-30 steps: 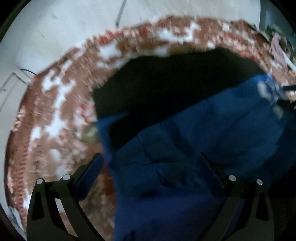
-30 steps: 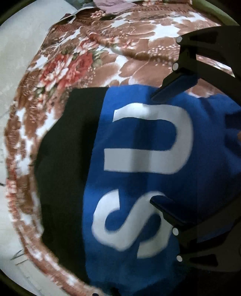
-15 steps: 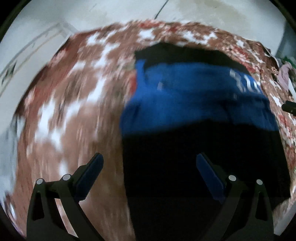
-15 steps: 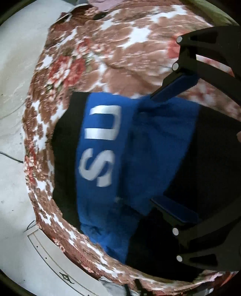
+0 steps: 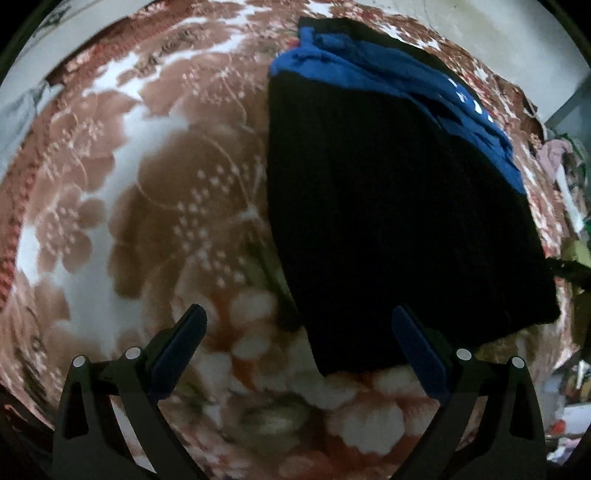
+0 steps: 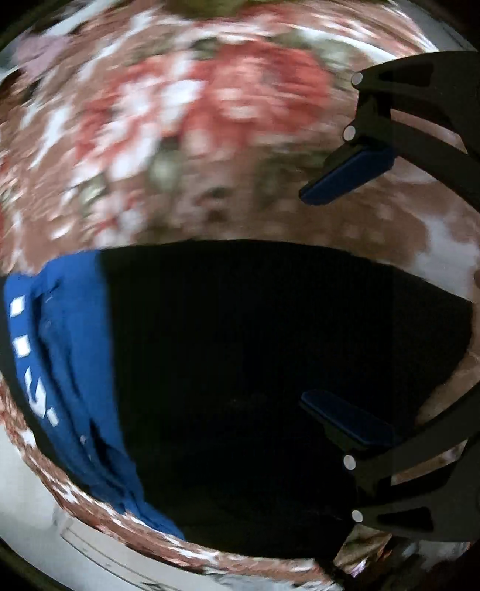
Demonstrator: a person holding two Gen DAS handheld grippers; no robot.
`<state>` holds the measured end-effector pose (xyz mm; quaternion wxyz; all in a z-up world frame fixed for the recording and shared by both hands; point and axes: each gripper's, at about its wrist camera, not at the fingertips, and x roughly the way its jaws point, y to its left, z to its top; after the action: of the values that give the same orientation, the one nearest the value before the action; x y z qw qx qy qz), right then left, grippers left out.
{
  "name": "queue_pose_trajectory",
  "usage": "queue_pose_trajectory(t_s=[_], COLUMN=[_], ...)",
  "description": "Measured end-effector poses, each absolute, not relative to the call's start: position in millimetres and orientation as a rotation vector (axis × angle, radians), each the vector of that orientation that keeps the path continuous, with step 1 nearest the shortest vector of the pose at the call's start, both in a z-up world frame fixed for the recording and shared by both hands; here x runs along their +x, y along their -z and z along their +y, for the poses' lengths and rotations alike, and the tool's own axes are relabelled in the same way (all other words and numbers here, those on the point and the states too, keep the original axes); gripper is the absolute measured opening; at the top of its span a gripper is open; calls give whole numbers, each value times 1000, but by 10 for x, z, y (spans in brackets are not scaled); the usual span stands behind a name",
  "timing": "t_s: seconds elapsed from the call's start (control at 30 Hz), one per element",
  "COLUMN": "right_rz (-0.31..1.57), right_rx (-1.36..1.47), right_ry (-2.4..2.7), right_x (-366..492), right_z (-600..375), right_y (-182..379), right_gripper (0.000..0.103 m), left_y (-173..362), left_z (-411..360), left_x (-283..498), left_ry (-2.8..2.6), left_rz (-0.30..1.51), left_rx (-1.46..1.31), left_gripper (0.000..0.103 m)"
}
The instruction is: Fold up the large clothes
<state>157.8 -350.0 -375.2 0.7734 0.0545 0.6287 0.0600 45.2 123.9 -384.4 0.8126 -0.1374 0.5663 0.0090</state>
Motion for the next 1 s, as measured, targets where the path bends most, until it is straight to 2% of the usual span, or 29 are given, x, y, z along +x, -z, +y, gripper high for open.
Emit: queue_pose_trajectory(t_s=[0.23, 0.53, 0.57, 0.6, 0.63, 0.67, 0.73, 0.77, 0.8, 0.83, 0.9, 1.0], right_rz=[1419, 1455, 1461, 1466, 1476, 1485, 1486, 1483, 1491, 1499, 1529, 1527], right_rx=[363, 639, 649, 647, 629, 615, 615, 623, 615, 602, 604, 690], right_ry=[-120, -144, -145, -148, -153, -157, -185, -201, -205, -196, -173, -179], right_x=[1312, 1381, 1401, 1417, 1431, 1436, 1423, 1405, 1402, 1410, 1433, 1440], right_z=[-3642, -3739, -3759, -3745, -3730, -3713, -3690, -3698, -3685, -3685, -3695, -3736], right_y=[3851, 4099, 4099, 4088, 4047, 4014, 3906, 3869, 3861, 3894, 4034, 4144], right_gripper=[98, 98, 94, 89, 68, 58, 57, 57, 57, 57, 57, 68], left_y=[3728, 4137, 4163, 4158, 4114, 4066, 3956, 3951, 3983, 4092, 4279, 4297], left_z=[1093, 1201, 1224, 1234, 1232, 1218, 1158, 1130, 1126, 1128, 1171, 1180], left_x=[473, 607, 641, 673, 709, 721, 745, 752, 762, 757, 748, 735], left_ry=[105, 143, 142, 138, 147, 161, 190, 198, 195, 176, 161, 163], left_rz=[1154, 1199, 1198, 1198, 1188, 1182, 1166, 1167, 1177, 1206, 1237, 1221], left_rx=[-361, -649, -674, -692, -705, -708, -695, -695, -700, -703, -724, -764], left_gripper=[98, 97, 97, 88, 74, 69, 67, 69, 75, 75, 71, 68])
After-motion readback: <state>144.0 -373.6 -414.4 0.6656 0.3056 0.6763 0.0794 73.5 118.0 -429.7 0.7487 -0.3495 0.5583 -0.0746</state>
